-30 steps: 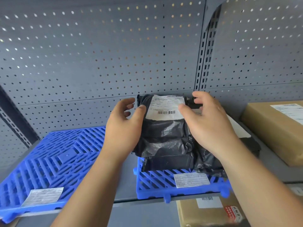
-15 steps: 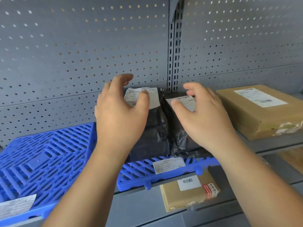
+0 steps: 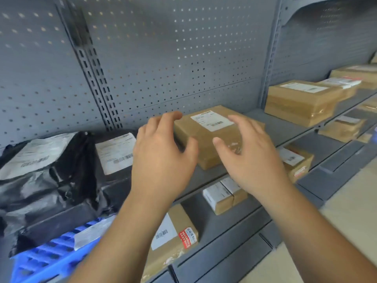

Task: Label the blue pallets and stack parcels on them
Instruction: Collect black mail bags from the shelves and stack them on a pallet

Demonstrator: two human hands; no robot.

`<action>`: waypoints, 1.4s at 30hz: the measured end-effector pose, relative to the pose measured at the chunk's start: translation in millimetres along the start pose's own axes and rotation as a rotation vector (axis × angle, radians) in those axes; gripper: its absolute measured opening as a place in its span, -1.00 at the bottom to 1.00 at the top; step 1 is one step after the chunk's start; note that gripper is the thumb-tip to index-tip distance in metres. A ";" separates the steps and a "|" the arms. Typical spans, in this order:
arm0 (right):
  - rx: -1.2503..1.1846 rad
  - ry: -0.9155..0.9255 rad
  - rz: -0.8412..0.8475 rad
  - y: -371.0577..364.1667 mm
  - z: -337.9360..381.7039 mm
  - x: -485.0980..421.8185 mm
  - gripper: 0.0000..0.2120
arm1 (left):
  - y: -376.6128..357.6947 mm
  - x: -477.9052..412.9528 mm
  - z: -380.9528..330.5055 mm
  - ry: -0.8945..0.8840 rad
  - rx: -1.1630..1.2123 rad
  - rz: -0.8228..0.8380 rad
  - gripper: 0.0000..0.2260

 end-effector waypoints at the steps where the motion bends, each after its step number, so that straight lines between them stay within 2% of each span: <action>1: 0.017 -0.026 -0.003 12.4 -17.5 3.4 -0.44 | -17.8 -1.1 -13.6 -0.020 0.012 0.037 -0.58; 8: 0.148 -0.249 -0.084 111.3 -139.0 43.1 -0.39 | -153.1 14.8 -125.4 -0.199 0.103 0.270 -0.59; 14: 0.261 -0.512 -0.167 190.4 -233.5 99.3 -0.39 | -256.7 39.8 -215.2 -0.347 0.141 0.468 -0.61; 22: 0.415 -0.817 -0.245 254.9 -324.8 150.8 -0.39 | -375.3 60.5 -301.7 -0.551 0.140 0.688 -0.56; 30: 0.529 -1.049 -0.298 299.1 -418.4 138.3 -0.37 | -497.3 41.9 -379.1 -0.687 0.230 0.904 -0.54; 42: 0.574 -1.256 -0.345 355.7 -537.2 101.9 -0.36 | -633.8 14.4 -482.2 -0.848 0.224 1.049 -0.56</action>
Point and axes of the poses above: each hand's wrist, its own x-axis away from the middle knuckle, its own y-axis out of the back of the hand, z = x × y, the point moved 6 cm from there along -x, towards the middle knuckle, and after that the axes turned 7 degrees about z, right-handed, at the moved point
